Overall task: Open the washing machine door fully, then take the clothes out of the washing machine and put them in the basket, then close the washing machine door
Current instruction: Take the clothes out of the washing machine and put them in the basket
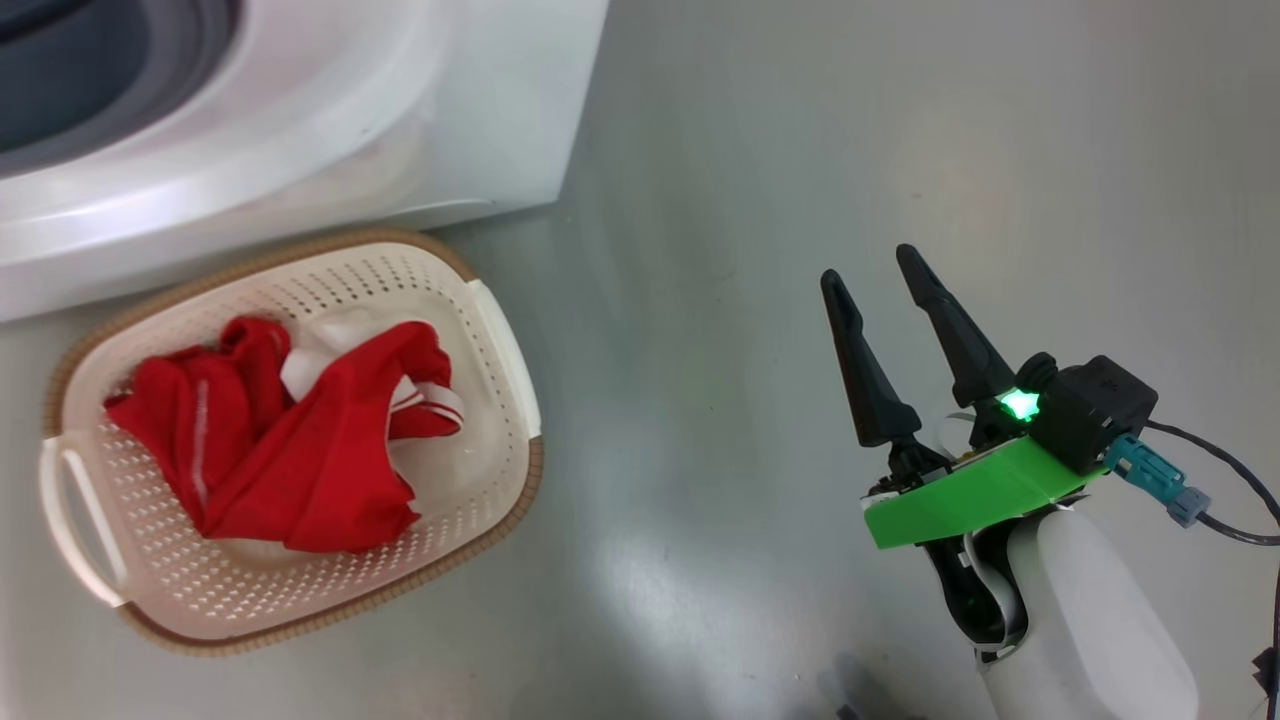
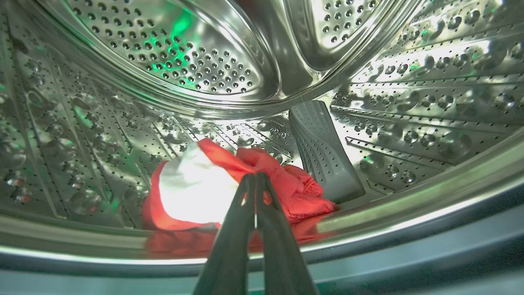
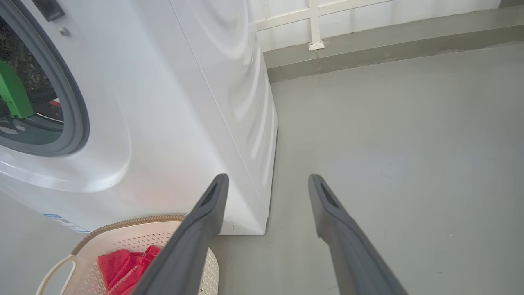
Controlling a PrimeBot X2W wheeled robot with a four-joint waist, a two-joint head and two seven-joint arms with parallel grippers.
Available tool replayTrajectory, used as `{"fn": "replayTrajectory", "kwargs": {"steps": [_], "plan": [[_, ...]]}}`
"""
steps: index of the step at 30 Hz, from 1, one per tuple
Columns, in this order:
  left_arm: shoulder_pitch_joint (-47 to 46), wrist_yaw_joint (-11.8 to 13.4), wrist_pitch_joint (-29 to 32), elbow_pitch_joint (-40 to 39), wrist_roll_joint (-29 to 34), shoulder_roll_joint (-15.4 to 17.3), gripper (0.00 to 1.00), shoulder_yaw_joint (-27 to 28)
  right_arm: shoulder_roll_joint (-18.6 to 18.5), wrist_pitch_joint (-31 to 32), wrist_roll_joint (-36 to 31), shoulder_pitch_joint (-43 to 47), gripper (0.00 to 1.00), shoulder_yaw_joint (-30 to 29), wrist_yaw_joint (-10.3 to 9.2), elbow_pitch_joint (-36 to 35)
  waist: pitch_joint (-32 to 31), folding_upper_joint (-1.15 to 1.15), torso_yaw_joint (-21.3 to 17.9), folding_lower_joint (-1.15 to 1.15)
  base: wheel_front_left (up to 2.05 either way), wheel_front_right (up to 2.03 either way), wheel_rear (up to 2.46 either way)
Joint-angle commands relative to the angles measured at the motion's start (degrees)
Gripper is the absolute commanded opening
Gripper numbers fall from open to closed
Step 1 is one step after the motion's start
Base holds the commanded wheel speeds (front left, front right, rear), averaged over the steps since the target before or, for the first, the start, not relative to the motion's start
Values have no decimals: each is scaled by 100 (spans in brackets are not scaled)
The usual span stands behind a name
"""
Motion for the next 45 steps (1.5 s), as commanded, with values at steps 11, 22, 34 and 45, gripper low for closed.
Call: {"fn": "replayTrajectory", "kwargs": {"steps": [11,22,34,45], "plan": [[617,-270,-347,-437,-743,-150,0,633,42,-28,-147,301,100,-51,9,-33,-454,0,367,0,0,0,0],[1970,-399,-352,-2296,-997,-490,0,1464,42,-28,-264,506,100,-214,9,50,-865,0,656,0,0,0,0],[3292,-672,-353,-3733,-828,-917,0,2245,42,-28,-414,739,100,-411,9,125,-1293,0,898,0,0,0,0],[4601,-800,-353,-5104,-692,-1272,0,2761,42,-28,-515,1054,100,-542,9,120,-1749,0,975,0,0,0,0]]}}
